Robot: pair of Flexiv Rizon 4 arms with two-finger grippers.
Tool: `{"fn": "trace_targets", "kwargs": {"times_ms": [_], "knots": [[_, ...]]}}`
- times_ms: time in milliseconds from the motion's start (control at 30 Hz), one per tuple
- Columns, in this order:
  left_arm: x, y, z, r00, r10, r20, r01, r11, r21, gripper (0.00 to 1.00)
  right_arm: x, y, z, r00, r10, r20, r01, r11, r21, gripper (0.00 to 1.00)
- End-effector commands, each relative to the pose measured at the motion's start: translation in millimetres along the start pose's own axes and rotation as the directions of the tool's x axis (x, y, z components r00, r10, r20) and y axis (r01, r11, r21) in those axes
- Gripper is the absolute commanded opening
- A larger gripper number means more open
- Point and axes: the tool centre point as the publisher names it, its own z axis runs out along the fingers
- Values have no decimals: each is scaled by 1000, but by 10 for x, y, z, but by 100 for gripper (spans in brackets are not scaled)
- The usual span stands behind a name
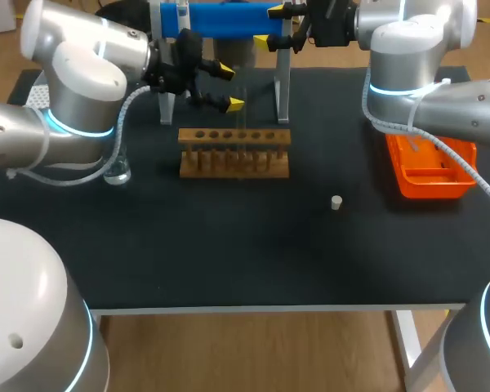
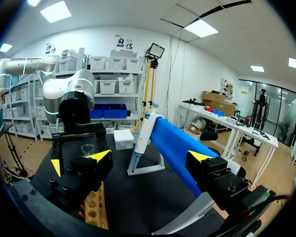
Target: Invert the test tube, pick up the pipette, mount the tip to pipette, aspirate from beaker and dispense into the tube, eject the tip, return the pipette, and cap with the stopper.
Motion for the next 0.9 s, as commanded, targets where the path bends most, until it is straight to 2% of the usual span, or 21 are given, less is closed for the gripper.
{"fn": "trace_targets", "kwargs": {"times_ms": [33,133,300,900], "knots": [[3,40,144,1000,-6,26,6,1000,-11,100,2,2,-9,1000,0,0,0,1000,1,100],[1,90,182,998,-21,55,23,999,-28,100,2,2,-9,1000,0,0,0,1000,1,100],[24,185,257,998,-41,54,43,999,-29,100,2,2,-9,1000,0,0,0,1000,1,100],[53,252,426,999,-8,38,11,997,-79,100,2,2,-9,1000,0,0,0,1000,1,100]]}}
